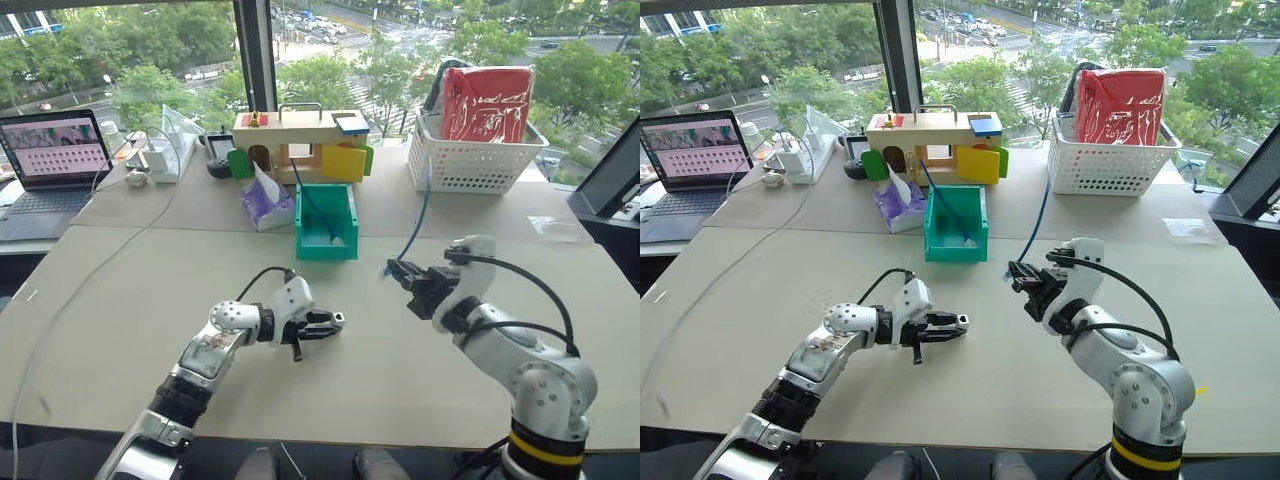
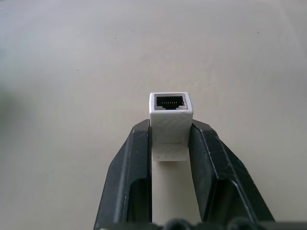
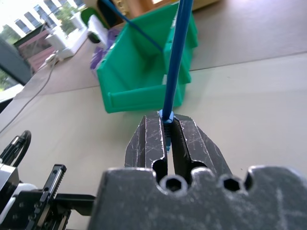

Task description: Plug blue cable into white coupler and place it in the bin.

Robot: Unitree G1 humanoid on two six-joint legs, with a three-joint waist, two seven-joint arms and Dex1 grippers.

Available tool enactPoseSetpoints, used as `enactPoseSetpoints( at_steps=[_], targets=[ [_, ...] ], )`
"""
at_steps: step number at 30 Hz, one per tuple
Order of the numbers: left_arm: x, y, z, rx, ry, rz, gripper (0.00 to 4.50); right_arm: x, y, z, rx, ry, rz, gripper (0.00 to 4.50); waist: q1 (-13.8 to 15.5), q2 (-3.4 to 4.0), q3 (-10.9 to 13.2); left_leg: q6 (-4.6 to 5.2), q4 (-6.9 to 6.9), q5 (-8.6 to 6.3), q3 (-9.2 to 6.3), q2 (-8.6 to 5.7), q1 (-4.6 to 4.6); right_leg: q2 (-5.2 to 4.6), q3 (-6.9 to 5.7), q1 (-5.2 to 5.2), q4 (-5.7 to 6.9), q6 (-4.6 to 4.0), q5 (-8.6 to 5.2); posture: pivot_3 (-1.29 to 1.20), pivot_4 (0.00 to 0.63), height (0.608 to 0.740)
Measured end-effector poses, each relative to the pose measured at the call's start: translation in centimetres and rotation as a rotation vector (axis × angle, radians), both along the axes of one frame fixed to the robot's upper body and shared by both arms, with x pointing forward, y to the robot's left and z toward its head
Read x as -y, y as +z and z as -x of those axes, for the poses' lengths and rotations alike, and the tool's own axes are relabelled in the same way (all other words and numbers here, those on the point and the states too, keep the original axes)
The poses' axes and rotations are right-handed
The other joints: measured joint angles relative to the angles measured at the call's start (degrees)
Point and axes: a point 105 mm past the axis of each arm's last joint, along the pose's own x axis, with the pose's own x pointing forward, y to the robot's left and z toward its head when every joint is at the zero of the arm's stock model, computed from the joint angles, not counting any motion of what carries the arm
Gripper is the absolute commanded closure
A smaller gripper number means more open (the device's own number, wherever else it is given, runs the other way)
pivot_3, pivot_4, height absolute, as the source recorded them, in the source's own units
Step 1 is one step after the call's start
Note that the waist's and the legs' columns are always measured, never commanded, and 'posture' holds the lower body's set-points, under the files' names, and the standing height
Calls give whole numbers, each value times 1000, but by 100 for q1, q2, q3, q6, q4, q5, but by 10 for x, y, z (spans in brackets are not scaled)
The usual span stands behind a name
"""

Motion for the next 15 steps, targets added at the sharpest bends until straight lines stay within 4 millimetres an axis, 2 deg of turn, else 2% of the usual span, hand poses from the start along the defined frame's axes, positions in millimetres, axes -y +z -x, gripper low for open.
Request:
enactPoseSetpoints(
  at_steps=[4,9,15],
  targets=[
    [10,0,-3,-14,18,-19,3877,3,-8,4,-45,-78,-27,4500,-50,0,0,0,0,0,-1,0,3,0,0,2,3,5,-3,0,150,740],
    [17,0,0,-23,33,-53,3877,1,-21,9,-100,-95,-28,4500,-52,1,0,0,0,0,-1,-1,6,-1,0,5,2,5,-4,0,150,740],
    [24,1,10,-4,22,-133,3877,-24,-40,27,-200,14,-148,4500,-65,3,-2,2,-4,-1,-3,-1,14,-1,0,15,1,-1,-10,0,150,740]
  ],
)
